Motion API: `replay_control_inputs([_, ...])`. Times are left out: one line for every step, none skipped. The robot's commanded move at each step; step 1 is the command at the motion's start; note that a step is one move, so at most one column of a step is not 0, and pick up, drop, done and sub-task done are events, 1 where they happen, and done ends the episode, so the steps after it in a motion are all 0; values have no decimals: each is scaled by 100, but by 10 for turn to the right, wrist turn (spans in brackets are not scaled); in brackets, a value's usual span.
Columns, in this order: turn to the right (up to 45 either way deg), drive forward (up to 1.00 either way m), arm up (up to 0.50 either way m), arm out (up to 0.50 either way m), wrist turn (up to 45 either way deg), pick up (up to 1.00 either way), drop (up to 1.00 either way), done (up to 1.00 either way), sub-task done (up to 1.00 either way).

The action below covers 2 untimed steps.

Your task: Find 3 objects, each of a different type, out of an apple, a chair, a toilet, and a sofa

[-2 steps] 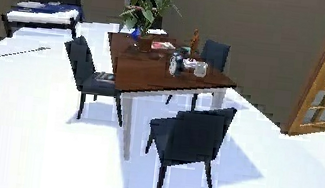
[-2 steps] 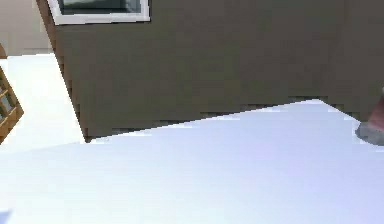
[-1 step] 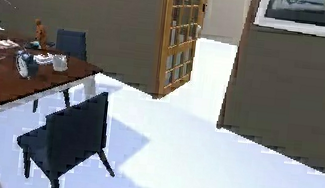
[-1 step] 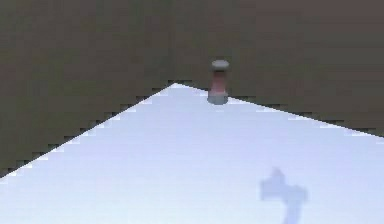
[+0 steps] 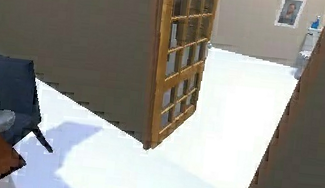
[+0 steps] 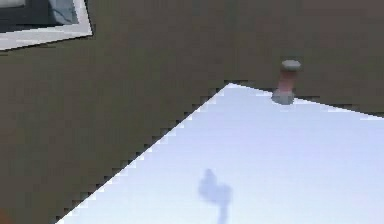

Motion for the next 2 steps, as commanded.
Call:
replay_control_inputs([30,0,0,0,0,0,0,0,0])
replay_control_inputs([0,100,0,0,0,0,0,0,0])
